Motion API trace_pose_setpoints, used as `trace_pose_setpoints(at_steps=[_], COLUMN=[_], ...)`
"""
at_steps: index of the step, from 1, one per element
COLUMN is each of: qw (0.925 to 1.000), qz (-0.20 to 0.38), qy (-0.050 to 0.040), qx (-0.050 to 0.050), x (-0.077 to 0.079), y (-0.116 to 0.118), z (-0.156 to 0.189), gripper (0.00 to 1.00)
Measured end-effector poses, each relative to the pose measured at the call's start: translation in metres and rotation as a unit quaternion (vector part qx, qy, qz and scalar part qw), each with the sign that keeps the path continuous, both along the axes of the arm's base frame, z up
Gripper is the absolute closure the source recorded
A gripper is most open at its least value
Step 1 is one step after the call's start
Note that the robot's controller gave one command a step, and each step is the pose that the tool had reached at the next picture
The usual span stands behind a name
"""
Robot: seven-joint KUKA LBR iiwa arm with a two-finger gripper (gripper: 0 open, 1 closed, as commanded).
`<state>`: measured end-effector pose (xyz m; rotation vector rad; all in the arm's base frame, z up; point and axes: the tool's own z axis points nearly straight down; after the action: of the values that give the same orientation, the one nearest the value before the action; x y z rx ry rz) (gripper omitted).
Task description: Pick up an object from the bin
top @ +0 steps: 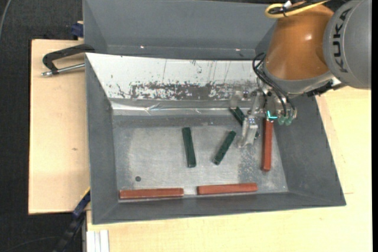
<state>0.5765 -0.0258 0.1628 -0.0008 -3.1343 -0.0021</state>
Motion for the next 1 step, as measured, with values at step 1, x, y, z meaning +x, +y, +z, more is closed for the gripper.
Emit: trace_pose_setpoints(at_steps=[1], qw=[0.9990], qz=[0.045], qy=[-0.0001], qx=[0.000], x=[0.0076], y=[-0.0032], z=[-0.0963], gripper=[0.00])
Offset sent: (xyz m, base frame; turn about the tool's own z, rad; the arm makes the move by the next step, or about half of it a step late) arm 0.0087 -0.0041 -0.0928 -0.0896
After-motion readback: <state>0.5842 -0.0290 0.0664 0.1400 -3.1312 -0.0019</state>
